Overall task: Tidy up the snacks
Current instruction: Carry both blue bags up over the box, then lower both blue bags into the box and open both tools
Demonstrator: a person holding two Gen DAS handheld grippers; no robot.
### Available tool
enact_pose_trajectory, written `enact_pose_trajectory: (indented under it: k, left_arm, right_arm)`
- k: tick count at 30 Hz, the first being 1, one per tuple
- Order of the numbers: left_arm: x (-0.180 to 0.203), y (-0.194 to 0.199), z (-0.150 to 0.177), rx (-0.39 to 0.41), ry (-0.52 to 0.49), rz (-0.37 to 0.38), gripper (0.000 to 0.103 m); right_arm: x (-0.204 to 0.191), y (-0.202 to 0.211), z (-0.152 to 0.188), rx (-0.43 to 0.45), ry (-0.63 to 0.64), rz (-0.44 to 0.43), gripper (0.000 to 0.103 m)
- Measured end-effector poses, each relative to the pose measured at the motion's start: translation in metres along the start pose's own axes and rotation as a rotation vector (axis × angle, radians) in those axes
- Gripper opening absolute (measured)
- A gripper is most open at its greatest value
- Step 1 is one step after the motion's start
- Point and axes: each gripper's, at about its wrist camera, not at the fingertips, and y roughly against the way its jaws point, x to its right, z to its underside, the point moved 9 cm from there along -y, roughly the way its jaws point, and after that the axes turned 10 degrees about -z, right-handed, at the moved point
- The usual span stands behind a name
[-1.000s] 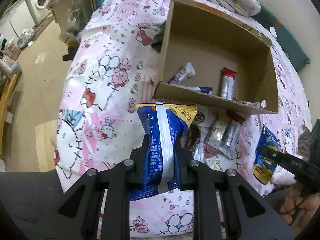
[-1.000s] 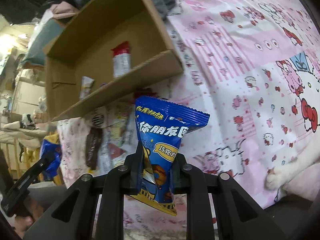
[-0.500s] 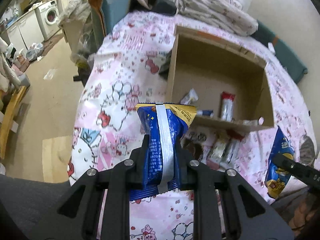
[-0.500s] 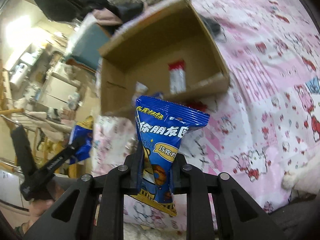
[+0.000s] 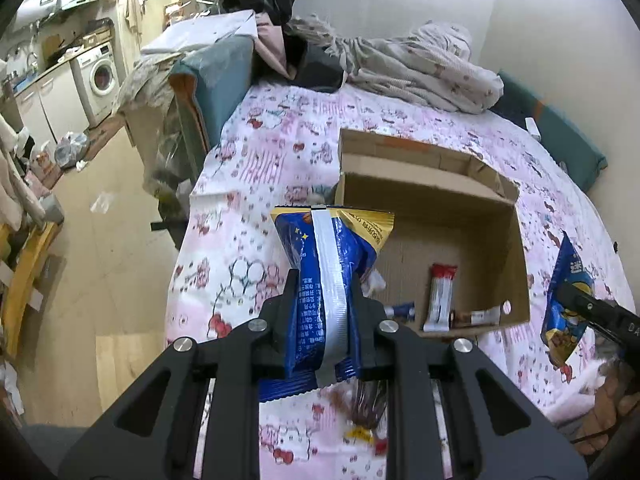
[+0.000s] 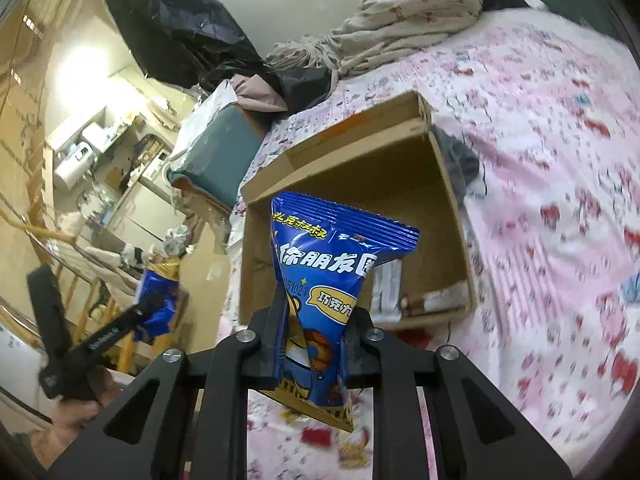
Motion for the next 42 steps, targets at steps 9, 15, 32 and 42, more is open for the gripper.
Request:
enact_pose_trajectory:
  k: [9, 15, 32, 42]
  left_arm:
    - [0.036, -0.015, -0.025, 0.029, -0.05, 0.028, 0.017]
    - [0.056, -0.035, -0.032, 0.021, -0.083, 0.027, 0.017]
    - [0.09, -0.103, -0.017, -0.044, -0.134, 0.039, 0.017]
    - [0.091, -0.12, -0.003, -0.1, -0.143, 0.064, 0.018]
  right_arm:
    - [0.008, -0.015, -0.023, 0.003, 0.054, 0.029, 0.021]
    - [0.02, -0.025, -0.036, -0.007, 0.052, 0.088, 0.021]
    - [0.066, -0.071, -0.034, -0.108, -0.019, 0.178, 0.021]
    - [0.083, -0.087, -0.014, -0.178, -0.064, 0.22, 0.021]
